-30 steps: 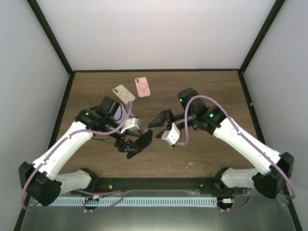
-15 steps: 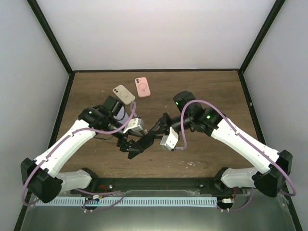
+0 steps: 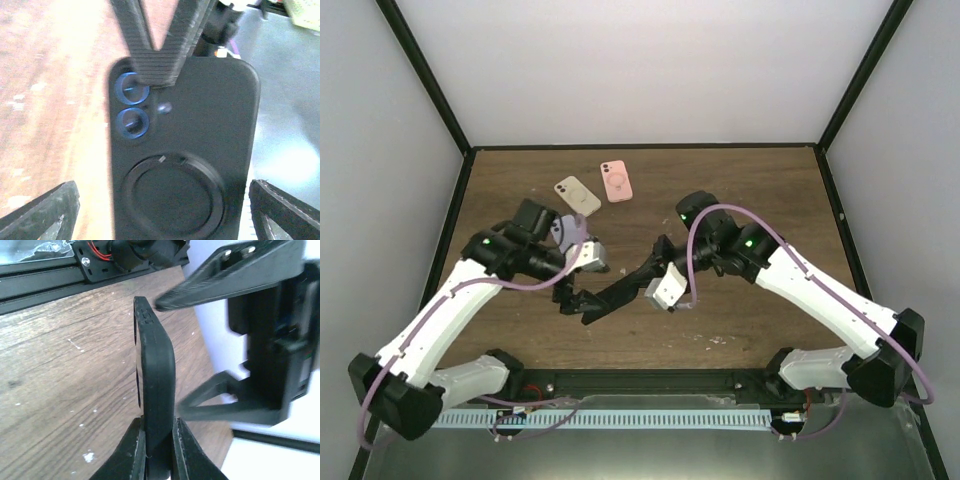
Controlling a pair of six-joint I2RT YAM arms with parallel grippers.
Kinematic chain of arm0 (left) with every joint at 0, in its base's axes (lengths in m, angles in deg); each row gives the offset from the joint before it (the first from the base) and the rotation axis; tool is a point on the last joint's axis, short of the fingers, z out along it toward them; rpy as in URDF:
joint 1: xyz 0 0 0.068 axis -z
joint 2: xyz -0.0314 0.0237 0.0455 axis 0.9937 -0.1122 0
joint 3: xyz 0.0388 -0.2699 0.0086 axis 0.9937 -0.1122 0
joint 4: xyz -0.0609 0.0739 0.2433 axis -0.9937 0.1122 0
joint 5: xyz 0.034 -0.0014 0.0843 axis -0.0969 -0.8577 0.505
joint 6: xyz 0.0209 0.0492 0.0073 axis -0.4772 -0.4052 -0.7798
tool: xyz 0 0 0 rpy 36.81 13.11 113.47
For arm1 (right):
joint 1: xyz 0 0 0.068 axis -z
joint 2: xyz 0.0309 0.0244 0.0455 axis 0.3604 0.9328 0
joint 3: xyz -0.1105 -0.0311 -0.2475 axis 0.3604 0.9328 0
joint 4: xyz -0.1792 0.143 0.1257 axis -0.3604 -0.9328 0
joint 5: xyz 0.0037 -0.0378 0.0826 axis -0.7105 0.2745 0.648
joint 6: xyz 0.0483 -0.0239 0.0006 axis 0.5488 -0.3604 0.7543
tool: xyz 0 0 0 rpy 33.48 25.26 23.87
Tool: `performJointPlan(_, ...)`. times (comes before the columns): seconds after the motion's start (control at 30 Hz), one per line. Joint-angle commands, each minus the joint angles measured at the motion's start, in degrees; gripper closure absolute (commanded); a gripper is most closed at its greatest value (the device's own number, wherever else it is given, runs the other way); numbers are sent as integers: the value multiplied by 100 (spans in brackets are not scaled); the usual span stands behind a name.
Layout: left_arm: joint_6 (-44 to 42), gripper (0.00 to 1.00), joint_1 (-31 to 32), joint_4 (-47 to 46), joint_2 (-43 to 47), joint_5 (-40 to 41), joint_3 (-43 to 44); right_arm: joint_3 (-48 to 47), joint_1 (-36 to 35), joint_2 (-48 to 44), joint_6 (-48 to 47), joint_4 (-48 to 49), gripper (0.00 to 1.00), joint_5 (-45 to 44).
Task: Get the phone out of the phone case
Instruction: Adjust the phone.
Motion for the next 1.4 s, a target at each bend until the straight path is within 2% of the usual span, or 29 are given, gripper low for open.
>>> performJointPlan(0.0,-64,1,-717,-280,411,166,66,-373,-26,40,1080,-241,99,-172)
performJointPlan(0.13,-36,0,-1336,-217,568,-182,126,-577,64,264,2235,-354,99,-524)
performJointPlan(0.23,-11,0,-1485,-259,818,-80,25,-996,283,669,3192,-661,99,-527)
performJointPlan(0.33,64,2,-1492,-404,1067,-76,-164,-1425,563,1064,3969,-1046,99,-303)
performJointPlan(0.47,59,11,-1479,-453,1131,-3,-279,-1893,853,1473,4710,-1581,99,350)
performJointPlan(0.6,100,20,-1304,-551,968,90,-297,-1896,875,1546,4893,-1825,99,744)
performJointPlan(0.83,361,28,-501,-753,653,670,-220,-1887,875,1637,5176,-1980,99,1135)
performJointPlan(1.07,564,49,-413,-994,409,850,-239,-1938,875,1699,5248,-2045,99,1248)
performJointPlan(1.37,658,67,-318,-955,133,1036,-290,-2212,874,1963,5291,-2226,99,1290)
